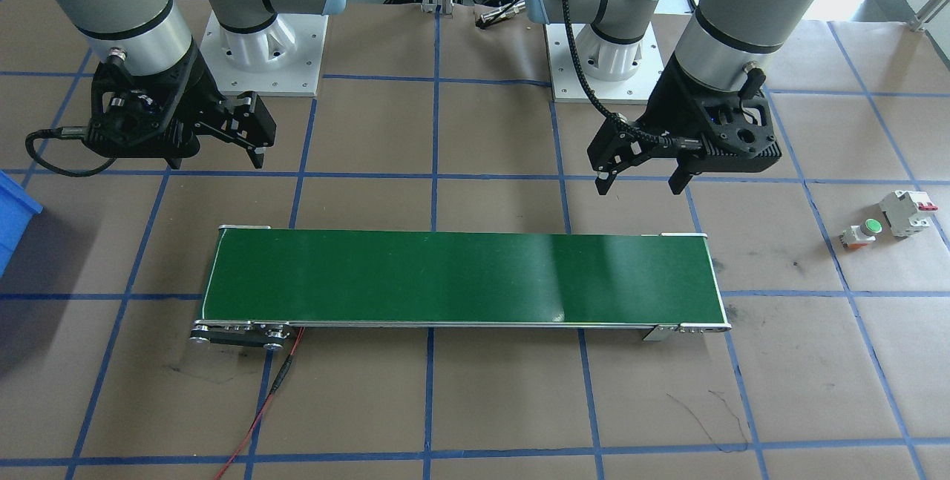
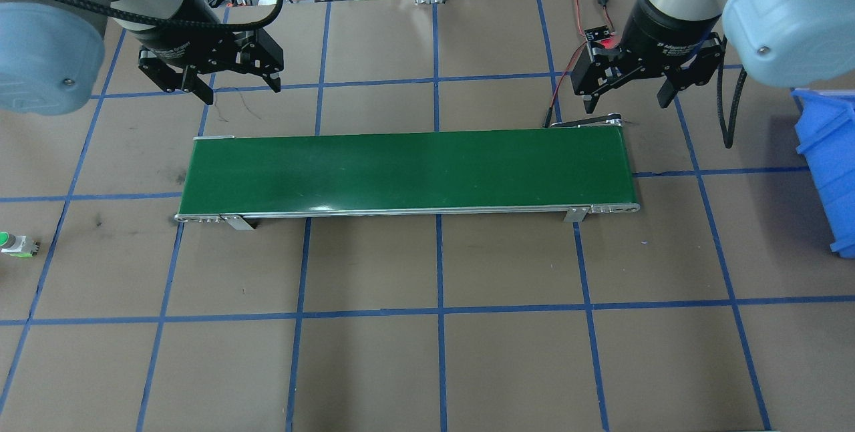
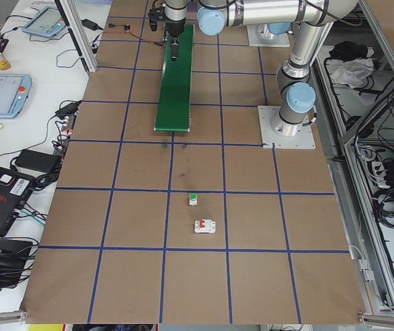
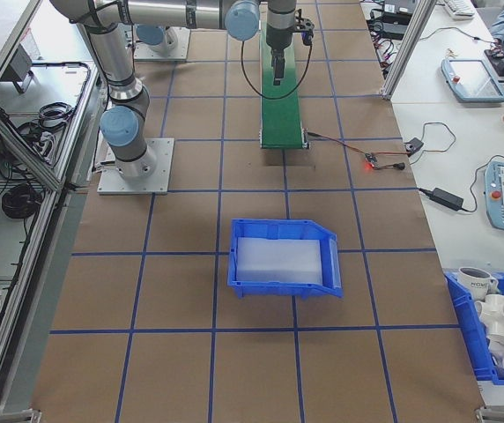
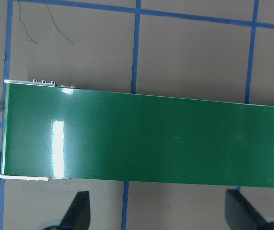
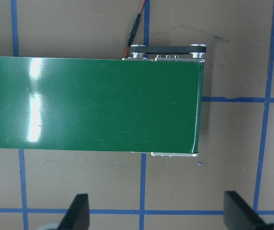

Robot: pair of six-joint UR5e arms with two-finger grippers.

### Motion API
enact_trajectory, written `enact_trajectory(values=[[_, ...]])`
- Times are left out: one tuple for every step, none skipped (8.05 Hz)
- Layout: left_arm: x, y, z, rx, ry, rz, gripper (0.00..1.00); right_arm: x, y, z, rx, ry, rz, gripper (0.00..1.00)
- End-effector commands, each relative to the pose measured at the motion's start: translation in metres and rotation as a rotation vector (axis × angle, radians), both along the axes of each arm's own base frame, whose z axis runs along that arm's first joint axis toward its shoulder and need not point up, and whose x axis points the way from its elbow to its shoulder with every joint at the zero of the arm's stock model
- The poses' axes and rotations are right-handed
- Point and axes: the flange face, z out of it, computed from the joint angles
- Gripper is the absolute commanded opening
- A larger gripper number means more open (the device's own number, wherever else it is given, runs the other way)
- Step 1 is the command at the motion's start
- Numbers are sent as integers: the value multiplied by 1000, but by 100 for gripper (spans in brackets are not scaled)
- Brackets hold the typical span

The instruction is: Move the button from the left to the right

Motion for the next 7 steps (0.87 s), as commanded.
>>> enact_trajectory(values=[[15,0,-5,2,-11,-30,100,0,0,0,0,0,0,100],[50,-7,-4,-8,-30,-120,100,0,0,0,0,2,0,100],[122,-12,-5,-6,-37,-30,100,0,0,1,-2,0,0,100],[207,-8,-10,2,-33,124,100,0,0,0,0,0,0,100],[269,-1,-21,7,-35,197,100,0,0,0,0,0,0,100],[319,-4,-42,8,-46,145,100,0,0,0,0,0,-1,100],[369,2,-61,16,-58,178,100,0,1,-2,5,-1,-1,100]])
